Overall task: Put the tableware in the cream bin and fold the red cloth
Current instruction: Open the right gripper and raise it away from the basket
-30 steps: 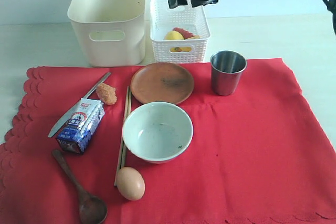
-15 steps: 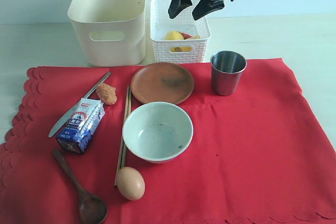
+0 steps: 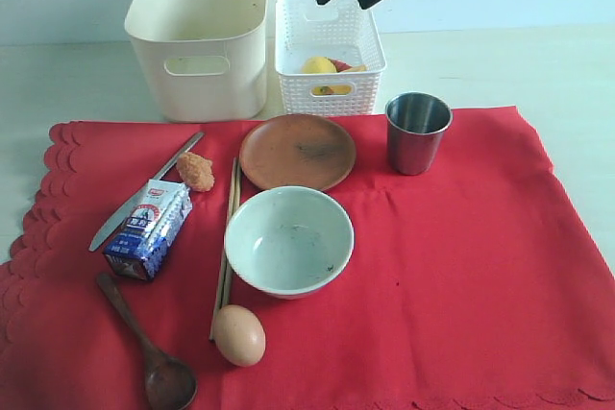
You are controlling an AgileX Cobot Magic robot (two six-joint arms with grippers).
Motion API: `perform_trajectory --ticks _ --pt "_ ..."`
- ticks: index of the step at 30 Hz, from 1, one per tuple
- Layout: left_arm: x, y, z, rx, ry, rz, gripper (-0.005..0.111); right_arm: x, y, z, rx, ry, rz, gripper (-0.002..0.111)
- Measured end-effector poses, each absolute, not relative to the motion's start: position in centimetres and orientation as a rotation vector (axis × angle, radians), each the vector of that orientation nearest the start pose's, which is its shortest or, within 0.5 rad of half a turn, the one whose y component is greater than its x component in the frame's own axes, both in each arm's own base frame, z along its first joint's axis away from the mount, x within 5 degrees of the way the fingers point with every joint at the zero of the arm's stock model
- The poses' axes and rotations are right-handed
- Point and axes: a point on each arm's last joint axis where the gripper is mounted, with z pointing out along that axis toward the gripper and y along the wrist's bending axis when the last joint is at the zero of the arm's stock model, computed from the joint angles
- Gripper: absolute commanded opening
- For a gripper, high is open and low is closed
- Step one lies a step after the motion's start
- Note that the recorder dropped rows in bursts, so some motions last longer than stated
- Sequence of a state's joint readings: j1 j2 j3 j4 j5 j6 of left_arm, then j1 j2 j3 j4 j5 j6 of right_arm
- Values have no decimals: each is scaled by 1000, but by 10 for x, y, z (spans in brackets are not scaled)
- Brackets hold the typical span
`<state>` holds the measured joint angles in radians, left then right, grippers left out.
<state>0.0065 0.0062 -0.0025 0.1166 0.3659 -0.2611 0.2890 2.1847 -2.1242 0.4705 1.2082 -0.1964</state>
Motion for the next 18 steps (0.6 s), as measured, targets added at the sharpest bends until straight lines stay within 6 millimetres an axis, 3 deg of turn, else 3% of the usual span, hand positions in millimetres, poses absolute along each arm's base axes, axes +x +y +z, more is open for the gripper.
perform_trajectory --ticks 18 --pt "53 4 181 -176 1843 -63 0 433 172 319 -539 2588 718 59"
